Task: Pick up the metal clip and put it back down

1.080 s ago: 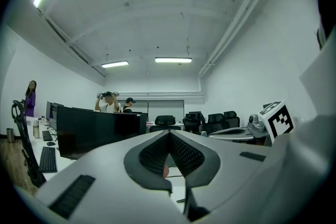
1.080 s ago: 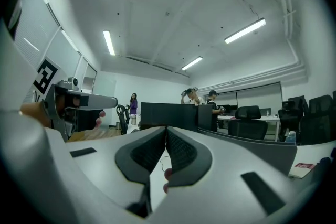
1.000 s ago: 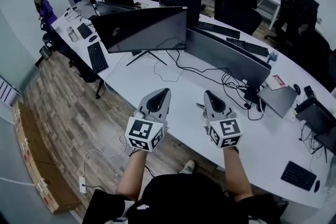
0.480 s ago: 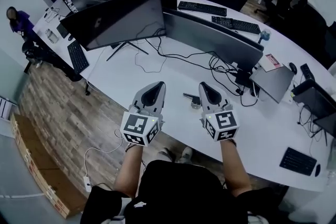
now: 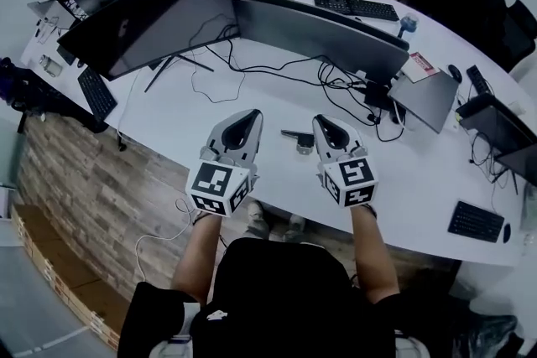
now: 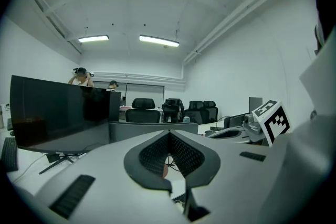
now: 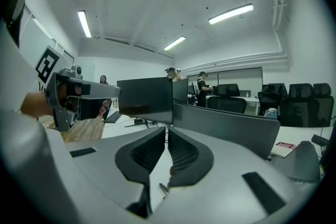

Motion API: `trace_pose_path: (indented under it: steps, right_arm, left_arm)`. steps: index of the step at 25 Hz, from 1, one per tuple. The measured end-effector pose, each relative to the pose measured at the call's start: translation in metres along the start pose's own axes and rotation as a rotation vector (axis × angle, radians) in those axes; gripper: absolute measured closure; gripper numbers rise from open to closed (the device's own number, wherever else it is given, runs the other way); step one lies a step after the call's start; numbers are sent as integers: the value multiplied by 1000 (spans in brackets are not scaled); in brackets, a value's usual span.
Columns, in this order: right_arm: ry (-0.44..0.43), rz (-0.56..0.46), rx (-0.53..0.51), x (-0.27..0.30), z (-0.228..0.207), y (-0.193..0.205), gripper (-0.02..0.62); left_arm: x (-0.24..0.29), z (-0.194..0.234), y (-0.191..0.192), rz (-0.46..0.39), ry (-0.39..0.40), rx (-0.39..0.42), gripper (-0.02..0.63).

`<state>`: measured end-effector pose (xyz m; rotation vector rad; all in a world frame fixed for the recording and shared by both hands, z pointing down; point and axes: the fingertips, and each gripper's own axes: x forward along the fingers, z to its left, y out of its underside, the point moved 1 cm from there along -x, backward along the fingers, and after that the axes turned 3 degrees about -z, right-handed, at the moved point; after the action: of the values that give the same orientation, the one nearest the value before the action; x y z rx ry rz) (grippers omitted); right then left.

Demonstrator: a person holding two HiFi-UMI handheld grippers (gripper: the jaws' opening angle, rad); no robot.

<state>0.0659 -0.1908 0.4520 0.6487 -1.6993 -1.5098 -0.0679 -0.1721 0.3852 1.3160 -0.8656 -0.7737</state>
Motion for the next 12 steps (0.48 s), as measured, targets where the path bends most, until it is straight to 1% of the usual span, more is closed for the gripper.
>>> trace_pose_path:
  steps: [6, 12]
  right_arm:
    - [41, 108, -16, 17, 6, 31, 569]
    - [63, 248, -47, 34, 2, 77, 569]
  left_arm:
    - [5, 23, 16, 37, 53, -27, 594]
    - [10, 43, 32, 61, 80, -64, 594]
